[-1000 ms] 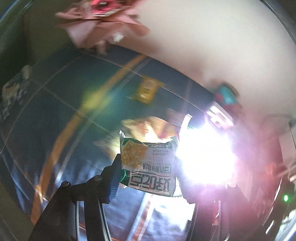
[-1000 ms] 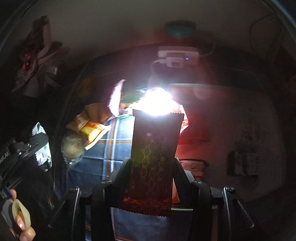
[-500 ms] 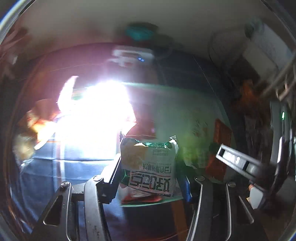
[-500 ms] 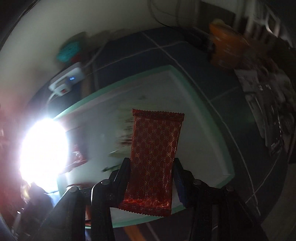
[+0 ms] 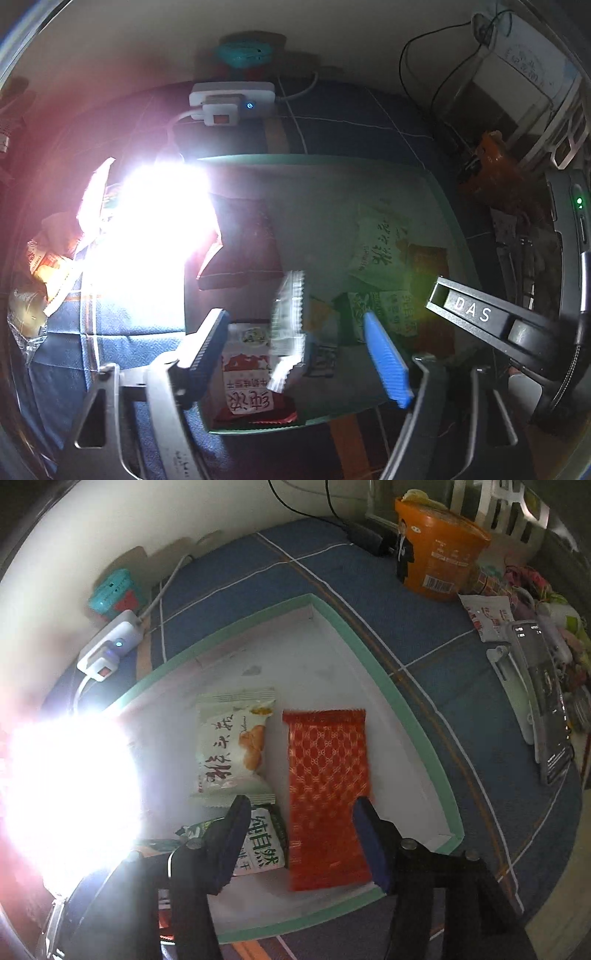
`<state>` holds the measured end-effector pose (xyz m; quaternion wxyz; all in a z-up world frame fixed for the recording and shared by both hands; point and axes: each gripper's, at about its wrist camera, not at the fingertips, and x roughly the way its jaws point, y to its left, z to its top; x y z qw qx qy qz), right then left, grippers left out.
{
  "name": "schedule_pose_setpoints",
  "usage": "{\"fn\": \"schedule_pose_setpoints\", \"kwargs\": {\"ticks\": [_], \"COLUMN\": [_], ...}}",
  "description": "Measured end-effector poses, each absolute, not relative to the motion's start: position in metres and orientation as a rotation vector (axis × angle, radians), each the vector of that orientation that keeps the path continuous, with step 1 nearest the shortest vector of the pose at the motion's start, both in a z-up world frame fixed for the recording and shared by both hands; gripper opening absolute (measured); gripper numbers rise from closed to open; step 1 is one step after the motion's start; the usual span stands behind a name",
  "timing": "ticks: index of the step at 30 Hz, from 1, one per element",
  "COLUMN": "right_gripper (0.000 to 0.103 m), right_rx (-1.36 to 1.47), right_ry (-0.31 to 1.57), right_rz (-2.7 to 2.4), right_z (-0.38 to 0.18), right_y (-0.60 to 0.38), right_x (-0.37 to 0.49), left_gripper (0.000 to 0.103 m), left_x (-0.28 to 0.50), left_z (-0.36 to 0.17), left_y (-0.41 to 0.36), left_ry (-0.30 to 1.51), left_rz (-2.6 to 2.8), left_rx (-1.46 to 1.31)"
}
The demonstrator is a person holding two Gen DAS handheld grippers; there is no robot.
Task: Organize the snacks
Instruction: 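Carry both packets into the tray and open both tools, then grasp the yellow-orange bag with the right tool while the left tool grasps the clear bun bag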
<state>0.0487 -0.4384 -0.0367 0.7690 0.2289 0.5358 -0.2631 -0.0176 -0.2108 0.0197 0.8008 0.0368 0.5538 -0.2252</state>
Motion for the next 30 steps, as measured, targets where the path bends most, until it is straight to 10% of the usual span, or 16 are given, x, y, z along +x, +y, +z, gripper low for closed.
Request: {"fn": "schedule_pose_setpoints", "kwargs": {"ticks": [14,30], "right_gripper": [0.101,0.103], "right_rx": [0.414,0.359], "right_ry": [1.129,1.076], "right_rz": [-0.47,-0.318], "right_z": [-0.015,-0.002], "right_y": [-0.388,-0.318], "right_x": [0.058,0.076], "left_gripper": [0.098,0.103], "left_x": [-0.006,0.02], "left_z": [0.038,0.046], "left_y": [-0.151,-0.059], "left_ry": [1.136,1.115], "left_rz": [-0.282,-0.115], "left_rx": [0.102,-0.03]}}
